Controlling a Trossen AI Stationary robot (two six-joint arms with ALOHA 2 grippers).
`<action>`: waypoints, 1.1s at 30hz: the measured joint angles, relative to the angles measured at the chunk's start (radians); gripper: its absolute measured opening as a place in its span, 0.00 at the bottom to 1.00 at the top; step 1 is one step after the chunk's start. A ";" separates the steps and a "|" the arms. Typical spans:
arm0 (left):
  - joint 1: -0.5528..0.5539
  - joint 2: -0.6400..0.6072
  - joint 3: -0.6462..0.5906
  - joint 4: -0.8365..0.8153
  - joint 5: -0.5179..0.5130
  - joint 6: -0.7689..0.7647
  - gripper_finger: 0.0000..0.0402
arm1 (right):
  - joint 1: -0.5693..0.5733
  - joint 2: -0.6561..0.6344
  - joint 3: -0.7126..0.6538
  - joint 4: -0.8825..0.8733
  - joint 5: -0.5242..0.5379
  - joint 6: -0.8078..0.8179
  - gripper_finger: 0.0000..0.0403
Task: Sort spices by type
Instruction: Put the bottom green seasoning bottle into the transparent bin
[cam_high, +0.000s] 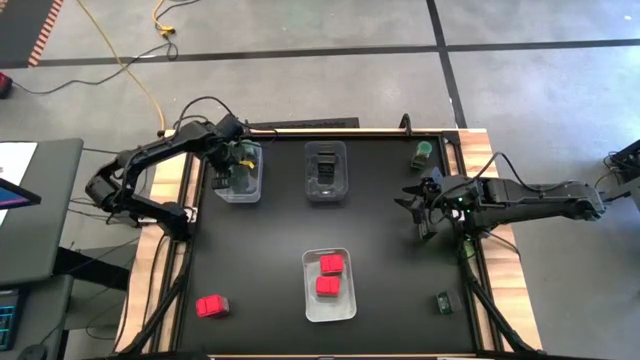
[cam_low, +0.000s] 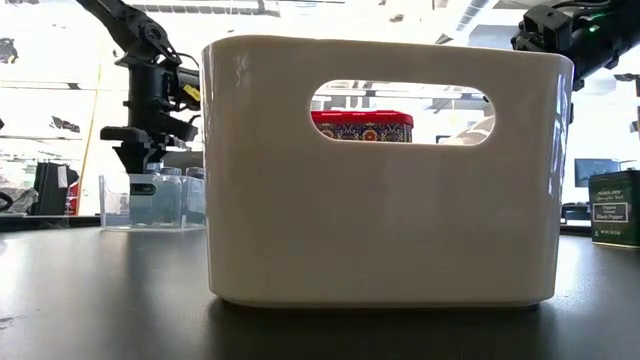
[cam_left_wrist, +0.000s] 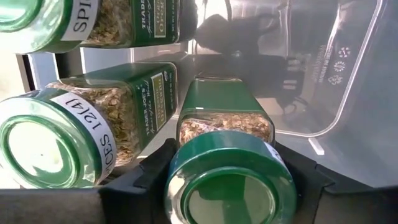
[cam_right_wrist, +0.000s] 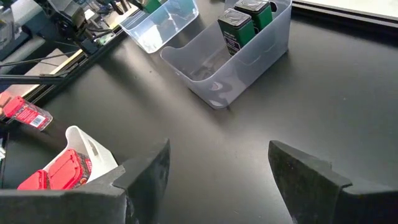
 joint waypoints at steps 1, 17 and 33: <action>0.000 0.000 0.000 0.000 0.000 -0.003 0.50 | 0.000 0.000 0.000 0.000 0.000 0.000 0.74; 0.000 0.000 0.000 -0.004 -0.015 0.037 0.53 | 0.000 0.000 0.000 0.000 0.000 0.001 0.74; 0.000 0.000 0.000 -0.001 -0.012 0.055 0.54 | 0.000 0.000 0.000 0.000 0.000 0.010 0.74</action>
